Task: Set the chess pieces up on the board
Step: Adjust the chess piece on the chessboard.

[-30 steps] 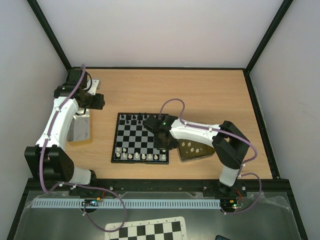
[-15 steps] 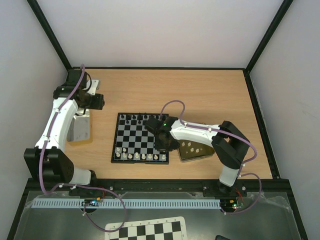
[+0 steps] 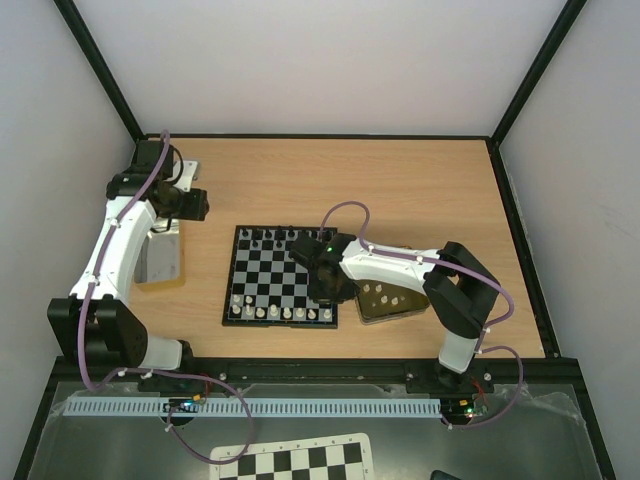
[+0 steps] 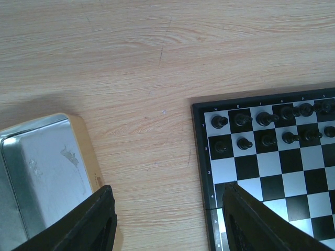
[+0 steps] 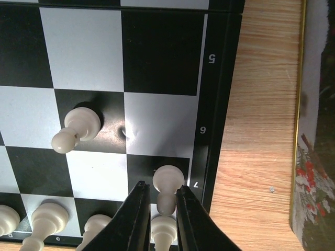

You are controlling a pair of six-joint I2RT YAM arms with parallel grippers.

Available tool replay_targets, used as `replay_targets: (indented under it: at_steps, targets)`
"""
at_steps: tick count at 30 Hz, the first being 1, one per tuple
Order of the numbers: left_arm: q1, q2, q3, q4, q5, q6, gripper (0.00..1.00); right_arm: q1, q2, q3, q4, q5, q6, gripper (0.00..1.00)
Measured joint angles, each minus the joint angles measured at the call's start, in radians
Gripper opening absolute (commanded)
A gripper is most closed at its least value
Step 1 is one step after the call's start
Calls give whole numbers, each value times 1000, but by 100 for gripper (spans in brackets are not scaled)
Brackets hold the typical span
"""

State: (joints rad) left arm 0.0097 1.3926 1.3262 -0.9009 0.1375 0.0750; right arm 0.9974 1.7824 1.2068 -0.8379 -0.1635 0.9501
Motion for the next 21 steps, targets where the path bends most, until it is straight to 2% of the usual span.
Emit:
replay_targets:
  at_steps: [12, 16, 21]
  targets:
    - [0, 0, 0, 0, 0, 0, 57, 17, 0, 0, 6, -12, 0, 14]
    - [0, 0, 0, 0, 0, 0, 57, 17, 0, 0, 4, 2, 1, 24]
    - [0, 0, 0, 0, 0, 0, 57, 16, 0, 5, -13, 26, -1, 27]
